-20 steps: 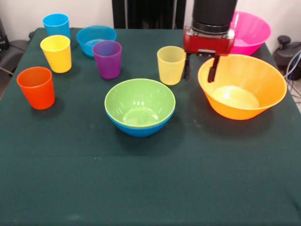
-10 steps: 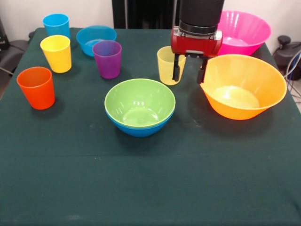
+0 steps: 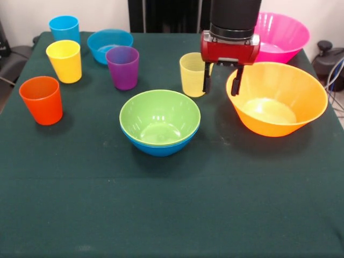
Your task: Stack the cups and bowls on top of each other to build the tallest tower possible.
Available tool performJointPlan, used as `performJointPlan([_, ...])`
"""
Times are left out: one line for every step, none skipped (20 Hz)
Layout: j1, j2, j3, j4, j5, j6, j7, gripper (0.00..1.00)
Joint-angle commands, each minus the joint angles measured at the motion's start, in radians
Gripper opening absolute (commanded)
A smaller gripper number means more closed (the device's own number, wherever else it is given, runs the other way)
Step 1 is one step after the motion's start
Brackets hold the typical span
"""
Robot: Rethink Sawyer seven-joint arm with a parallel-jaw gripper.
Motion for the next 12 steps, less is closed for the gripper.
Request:
performJointPlan([0.025,0.004,0.072,0.002,-0.08,0.049,-0.081,1.0])
performJointPlan([0.028,0.005,0.071,0.002,-0.08,0.048,-0.078,1.0])
performJointPlan([0.031,0.008,0.07,-0.003,-0.079,0.05,-0.076,1.0])
performJointPlan([0.031,0.01,0.073,-0.004,-0.076,0.052,-0.076,1.0])
performJointPlan([0.031,0.011,0.076,-0.004,-0.073,0.055,-0.076,1.0])
performJointPlan([0.032,0.013,0.076,-0.005,-0.073,0.053,-0.075,1.0])
performJointPlan([0.03,0.019,0.078,-0.006,-0.073,0.046,-0.073,1.0])
performJointPlan([0.028,0.024,0.079,-0.006,-0.073,0.042,-0.073,1.0])
performJointPlan([0.026,0.033,0.082,-0.01,-0.075,0.036,-0.074,1.0])
performJointPlan([0.025,0.042,0.081,-0.014,-0.078,0.029,-0.074,1.0])
performJointPlan([0.025,0.051,0.08,-0.017,-0.082,0.022,-0.073,1.0])
performJointPlan([0.024,0.057,0.079,-0.02,-0.084,0.02,-0.074,1.0])
